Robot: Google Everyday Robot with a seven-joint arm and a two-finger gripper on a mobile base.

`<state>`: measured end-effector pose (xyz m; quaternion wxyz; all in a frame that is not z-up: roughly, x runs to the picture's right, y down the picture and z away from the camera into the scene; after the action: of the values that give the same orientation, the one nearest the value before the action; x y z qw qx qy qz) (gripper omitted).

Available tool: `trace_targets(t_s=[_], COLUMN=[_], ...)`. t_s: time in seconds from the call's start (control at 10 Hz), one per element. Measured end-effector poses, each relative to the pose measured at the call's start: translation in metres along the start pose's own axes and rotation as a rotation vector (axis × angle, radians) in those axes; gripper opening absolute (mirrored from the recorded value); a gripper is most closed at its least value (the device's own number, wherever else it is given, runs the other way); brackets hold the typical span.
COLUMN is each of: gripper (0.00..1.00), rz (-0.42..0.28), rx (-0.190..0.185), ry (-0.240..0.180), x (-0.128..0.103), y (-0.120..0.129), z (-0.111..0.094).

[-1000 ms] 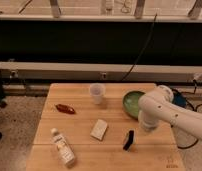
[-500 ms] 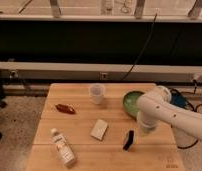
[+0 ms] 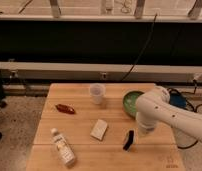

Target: Knock the eraser over

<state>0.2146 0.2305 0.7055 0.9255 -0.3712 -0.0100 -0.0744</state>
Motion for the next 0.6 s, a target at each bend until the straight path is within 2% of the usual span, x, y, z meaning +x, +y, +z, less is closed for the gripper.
trace_targets(t_s=[0.2,0.6], gripper=[0.02,0.02], rz=[-0.002,-0.049], rx=[-0.002,-0.008], ry=[-0.011,-0.045], x=[-0.008,-0.035], y=[0.003,0.011], z=[0.002,0.003])
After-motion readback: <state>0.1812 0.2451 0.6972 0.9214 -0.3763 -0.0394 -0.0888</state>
